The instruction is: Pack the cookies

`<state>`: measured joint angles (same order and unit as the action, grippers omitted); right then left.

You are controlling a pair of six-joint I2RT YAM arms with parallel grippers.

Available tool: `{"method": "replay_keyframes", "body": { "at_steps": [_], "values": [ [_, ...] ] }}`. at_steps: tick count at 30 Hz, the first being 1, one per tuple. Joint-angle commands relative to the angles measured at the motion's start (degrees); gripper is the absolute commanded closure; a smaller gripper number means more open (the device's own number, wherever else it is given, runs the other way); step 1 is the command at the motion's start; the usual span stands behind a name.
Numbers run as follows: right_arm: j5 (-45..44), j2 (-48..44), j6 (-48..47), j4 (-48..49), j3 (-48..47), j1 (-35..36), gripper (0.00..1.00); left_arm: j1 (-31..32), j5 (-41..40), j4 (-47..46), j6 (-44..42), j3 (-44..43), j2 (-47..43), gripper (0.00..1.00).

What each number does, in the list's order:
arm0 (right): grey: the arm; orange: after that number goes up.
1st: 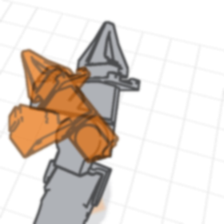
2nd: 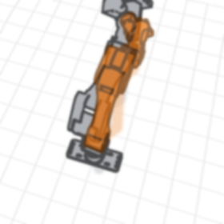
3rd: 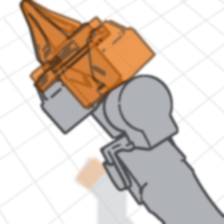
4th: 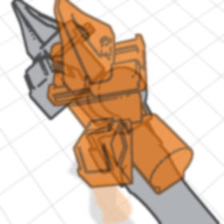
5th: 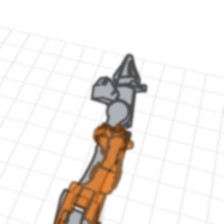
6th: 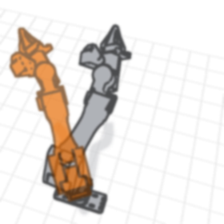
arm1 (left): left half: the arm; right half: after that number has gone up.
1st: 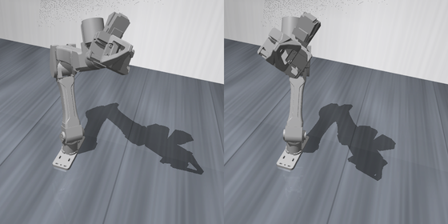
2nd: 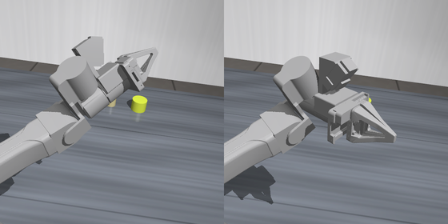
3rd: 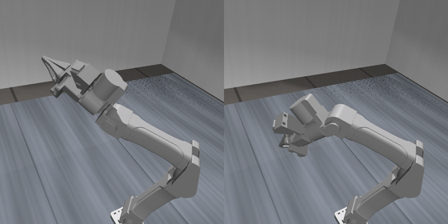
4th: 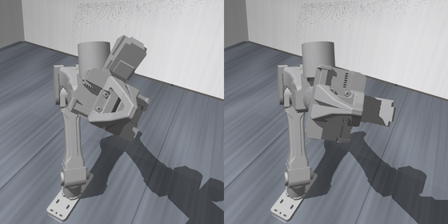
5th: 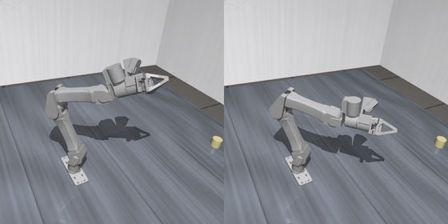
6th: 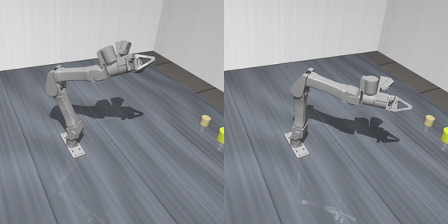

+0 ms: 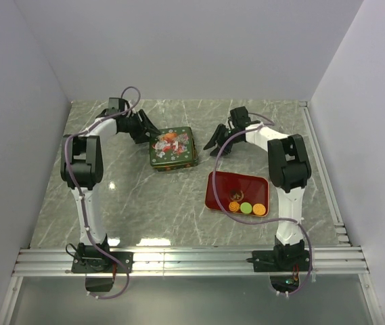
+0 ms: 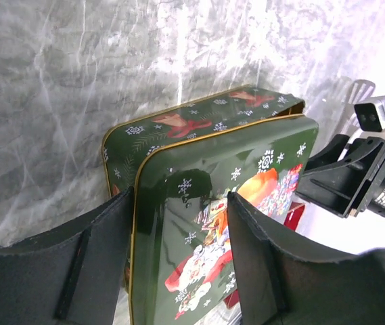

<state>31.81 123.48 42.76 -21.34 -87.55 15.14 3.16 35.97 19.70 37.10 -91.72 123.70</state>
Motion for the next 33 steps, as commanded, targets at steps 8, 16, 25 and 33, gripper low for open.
{"method": "replay_keyframes", "body": {
  "at_steps": [8,16,25,33],
  "values": [
    [1.8,4.2,0.7,-1.1,-7.9,4.3,0.52,3.4,-7.3,11.8,1.4,-7.1,1.5,0.36],
    [4.5,3.4,2.8,1.7,-4.7,5.4,0.55,4.5,-11.4,16.5,4.6,-10.8,2.5,0.33],
    [7.6,3.1,6.9,7.4,-0.7,6.1,0.57,6.4,-14.3,22.1,5.4,-16.1,3.0,0.31],
    [8.9,2.9,9.0,10.0,0.6,6.4,0.57,7.2,-16.7,24.9,5.2,-17.9,4.1,0.29]
  ]
}}
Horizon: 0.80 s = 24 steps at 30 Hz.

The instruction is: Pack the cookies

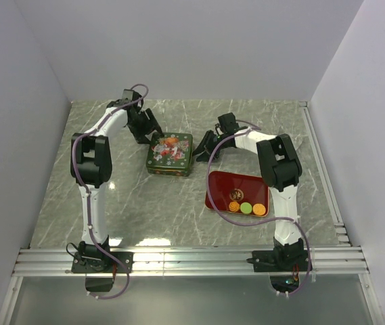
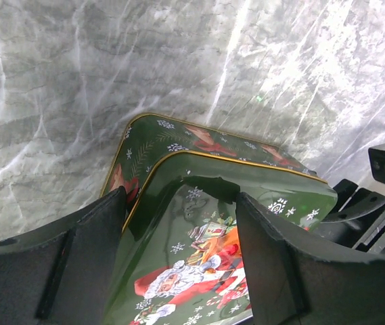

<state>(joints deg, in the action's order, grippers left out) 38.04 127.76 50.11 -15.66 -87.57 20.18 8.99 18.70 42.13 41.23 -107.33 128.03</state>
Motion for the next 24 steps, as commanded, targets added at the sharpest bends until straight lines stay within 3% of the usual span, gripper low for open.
{"method": "replay_keyframes", "body": {
  "at_steps": [1,9,24],
  "values": [
    [2.7,-1.4,1.7,4.3,0.8,1.3,0.56,1.4,0.2,2.5,1.0,-2.2,-0.2,0.29],
    [-1.3,-2.6,-3.8,-2.1,0.8,-0.6,0.45,1.4,-0.3,2.7,1.0,-2.1,-0.4,0.28],
    [-7.7,-7.4,-11.6,-8.4,4.9,-7.8,0.44,1.4,-0.6,3.5,1.2,-4.6,1.0,0.29]
  ]
}}
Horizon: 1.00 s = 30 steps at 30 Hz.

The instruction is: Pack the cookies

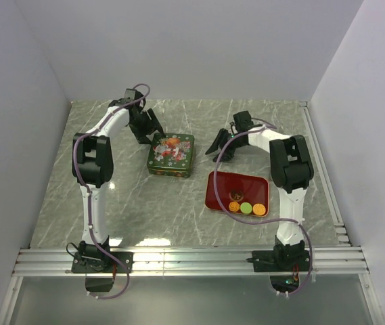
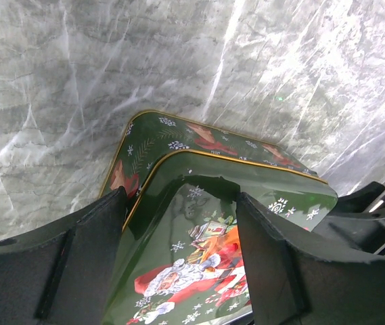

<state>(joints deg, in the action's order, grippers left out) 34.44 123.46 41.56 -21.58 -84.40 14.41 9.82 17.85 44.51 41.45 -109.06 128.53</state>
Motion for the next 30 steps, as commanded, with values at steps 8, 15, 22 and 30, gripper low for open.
{"method": "replay_keyframes", "body": {
  "at_steps": [8,15,22,30],
  "values": [
    [0.5,-6.8,-0.9,3.3,3.2,-2.5,0.47,0.5,0.1,1.2,0.2,-2.7,0.7,0.29],
    [4.8,-10.3,1.2,8.8,3.4,-2.2,0.52,0.5,0.1,1.2,-0.1,-2.4,0.6,0.29],
    [14.7,-11.1,7.1,17.9,-0.3,-0.1,0.56,0.5,0.1,0.6,-0.2,-1.9,0.5,0.29],
    [22.0,-8.2,15.5,27.5,-4.0,5.1,0.63,0.5,0.3,0.0,-0.5,-1.0,0.2,0.29]
  ]
}}
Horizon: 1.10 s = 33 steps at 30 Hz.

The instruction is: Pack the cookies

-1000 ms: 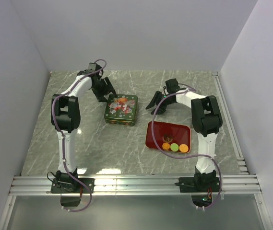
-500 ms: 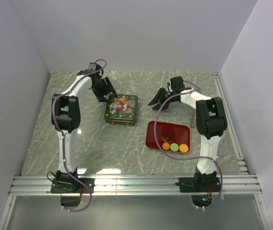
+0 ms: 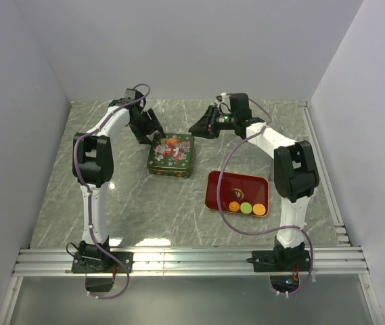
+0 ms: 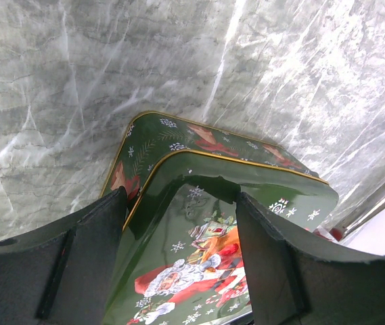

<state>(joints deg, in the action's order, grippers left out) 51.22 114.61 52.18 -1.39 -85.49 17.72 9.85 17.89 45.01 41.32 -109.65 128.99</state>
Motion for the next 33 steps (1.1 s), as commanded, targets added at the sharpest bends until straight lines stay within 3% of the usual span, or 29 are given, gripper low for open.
{"method": "replay_keyframes", "body": {
  "at_steps": [1,8,12,19,33],
  "values": [
    [5.7,1.7,5.6,8.1,-3.5,2.3,0.64,0.5,0.3,-0.5,-0.4,-0.2,-0.3,0.29],
    [7.8,6.9,8.0,11.1,-5.5,5.8,0.70,0.4,0.3,-0.4,-0.8,0.7,-0.8,0.30],
    [7.3,10.5,8.4,12.8,-1.1,5.8,0.73,0.4,0.3,-0.2,-1.2,1.1,-1.2,0.30],
    [1.3,14.4,-2.7,-2.2,-0.4,5.7,0.77,0.1,0.2,-0.5,-2.0,2.7,-2.4,0.30],
    [-2.4,14.5,-4.3,-4.6,4.0,5.7,0.81,-0.6,-0.9,0.3,-3.4,2.7,-3.4,0.26]
  ]
}}
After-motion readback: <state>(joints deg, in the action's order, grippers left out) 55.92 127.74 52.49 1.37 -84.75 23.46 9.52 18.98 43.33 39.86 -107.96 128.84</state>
